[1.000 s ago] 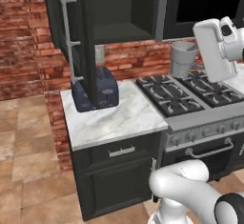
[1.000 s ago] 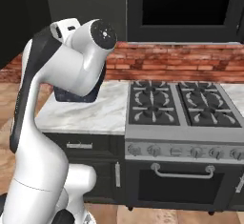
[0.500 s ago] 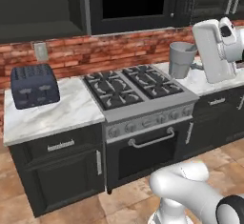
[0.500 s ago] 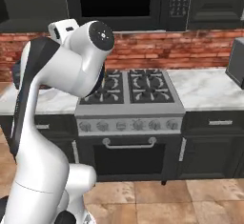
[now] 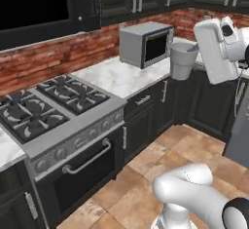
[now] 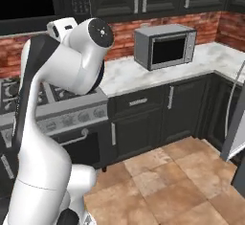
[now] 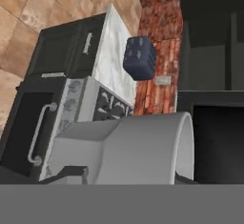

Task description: There is a bowl on the dining counter. Grab a lemon wedge from the fridge and place it in the bowl. Then get the liquor bottle and glass cup from the cabinet and place them next to the bowl.

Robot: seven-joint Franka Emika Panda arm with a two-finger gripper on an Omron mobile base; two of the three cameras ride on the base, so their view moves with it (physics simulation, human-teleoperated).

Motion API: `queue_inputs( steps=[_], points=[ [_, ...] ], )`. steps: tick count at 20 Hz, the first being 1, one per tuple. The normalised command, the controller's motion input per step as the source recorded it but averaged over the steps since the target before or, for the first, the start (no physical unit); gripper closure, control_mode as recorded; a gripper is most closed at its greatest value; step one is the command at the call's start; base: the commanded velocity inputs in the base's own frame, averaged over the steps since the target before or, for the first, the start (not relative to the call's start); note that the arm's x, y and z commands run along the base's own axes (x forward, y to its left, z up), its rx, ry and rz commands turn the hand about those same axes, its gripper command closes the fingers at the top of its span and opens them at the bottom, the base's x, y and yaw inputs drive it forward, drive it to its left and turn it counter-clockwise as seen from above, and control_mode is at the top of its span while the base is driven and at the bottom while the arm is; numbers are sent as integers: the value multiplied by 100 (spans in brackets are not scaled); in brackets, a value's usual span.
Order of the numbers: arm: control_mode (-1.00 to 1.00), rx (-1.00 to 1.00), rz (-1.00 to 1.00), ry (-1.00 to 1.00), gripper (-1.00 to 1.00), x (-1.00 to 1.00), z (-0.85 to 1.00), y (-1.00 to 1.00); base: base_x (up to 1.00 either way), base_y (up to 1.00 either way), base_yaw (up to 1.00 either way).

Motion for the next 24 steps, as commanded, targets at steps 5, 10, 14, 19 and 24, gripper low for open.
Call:
queue_inputs(
  steps=[5,10,14,19,24],
  points=[
    [100,0,0,0,100,0,0,0,-24,-62,-64],
    [100,0,0,0,100,0,0,0,-23,-56,-66],
    [100,0,0,0,100,0,0,0,-22,-58,-65],
    [100,0,0,0,100,0,0,0,-24,-45,-65],
    [100,0,0,0,100,0,0,0,-2,-52,-63]
  ],
)
